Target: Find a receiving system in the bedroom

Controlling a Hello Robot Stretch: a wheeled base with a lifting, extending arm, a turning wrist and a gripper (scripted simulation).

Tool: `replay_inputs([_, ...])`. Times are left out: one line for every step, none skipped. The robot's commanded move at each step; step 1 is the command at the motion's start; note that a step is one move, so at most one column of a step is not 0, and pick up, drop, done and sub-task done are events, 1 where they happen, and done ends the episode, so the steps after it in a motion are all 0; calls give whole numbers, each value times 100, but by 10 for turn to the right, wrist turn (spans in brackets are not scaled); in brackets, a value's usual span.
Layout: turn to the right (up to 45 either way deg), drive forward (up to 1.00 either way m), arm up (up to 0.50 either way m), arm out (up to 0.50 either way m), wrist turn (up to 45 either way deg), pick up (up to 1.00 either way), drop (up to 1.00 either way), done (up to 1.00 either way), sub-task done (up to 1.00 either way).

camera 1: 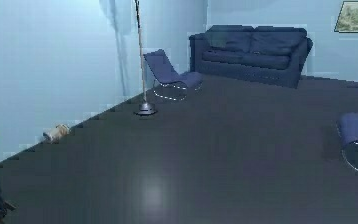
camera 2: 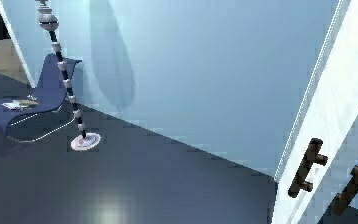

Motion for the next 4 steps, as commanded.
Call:
replay_inputs([120, 0, 0, 0, 0, 0, 0, 0, 0])
replay_inputs([0, 10, 0, 0, 0, 0, 0, 0, 0])
replay_inputs([150, 0, 0, 0, 0, 0, 0, 0, 0])
replay_inputs([0, 100, 0, 0, 0, 0, 0, 0, 0])
